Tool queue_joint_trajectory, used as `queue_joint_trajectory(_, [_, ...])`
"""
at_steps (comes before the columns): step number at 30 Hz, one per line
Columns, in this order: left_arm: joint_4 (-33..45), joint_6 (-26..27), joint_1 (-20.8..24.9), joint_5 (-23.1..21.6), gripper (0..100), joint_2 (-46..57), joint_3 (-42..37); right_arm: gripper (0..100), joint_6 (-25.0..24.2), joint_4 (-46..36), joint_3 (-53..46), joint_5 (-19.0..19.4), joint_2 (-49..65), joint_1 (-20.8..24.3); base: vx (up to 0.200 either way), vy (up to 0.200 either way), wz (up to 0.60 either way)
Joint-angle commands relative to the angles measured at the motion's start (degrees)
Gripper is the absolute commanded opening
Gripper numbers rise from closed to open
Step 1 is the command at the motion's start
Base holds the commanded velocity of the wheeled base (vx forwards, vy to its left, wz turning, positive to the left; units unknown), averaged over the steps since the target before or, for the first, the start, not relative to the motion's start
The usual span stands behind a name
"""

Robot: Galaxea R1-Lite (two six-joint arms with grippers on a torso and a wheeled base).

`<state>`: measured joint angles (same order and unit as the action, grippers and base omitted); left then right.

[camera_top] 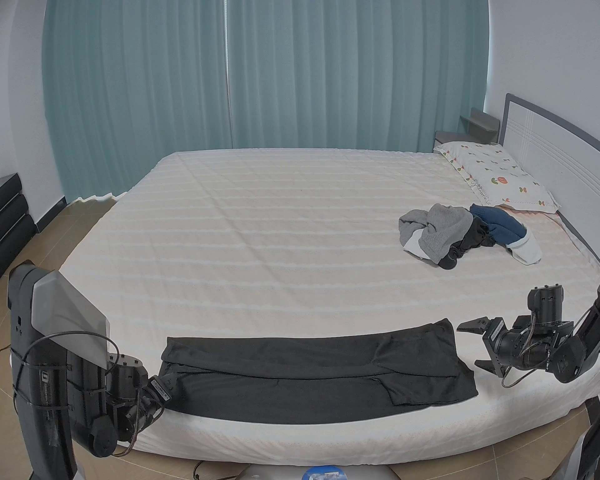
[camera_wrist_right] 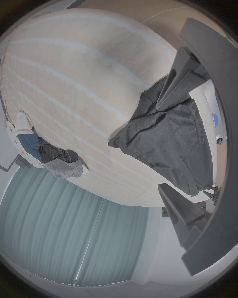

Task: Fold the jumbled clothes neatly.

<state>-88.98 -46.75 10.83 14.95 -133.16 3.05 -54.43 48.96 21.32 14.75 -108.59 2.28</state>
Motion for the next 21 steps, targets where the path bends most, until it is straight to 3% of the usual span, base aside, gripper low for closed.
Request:
queue_joint_trajectory(1, [-0.76,1.58,-3.09,-3.61,100,7.21,-0.41,100,-0.06,0.0,-0.05,0.02,0.58,-0.08,0.0,0.0,0.0])
queue_joint_trajectory(4, [-0.58,4.48,-4.23,-6.86,100,9.14,0.2,100,0.03,-0.09,-0.05,0.02,0.66,-0.08,0.0,0.0,0.0])
queue_joint_trajectory(12, [0.82,9.4,-3.88,-7.3,100,9.94,6.88,100,0.2,-0.09,-1.19,0.02,0.58,1.15,0.0,0.0,0.0])
queue_joint_trajectory(21, [15.33,20.3,-4.76,-14.42,100,9.67,14.97,100,0.2,-0.09,-1.28,0.02,0.49,1.06,0.0,0.0,0.0])
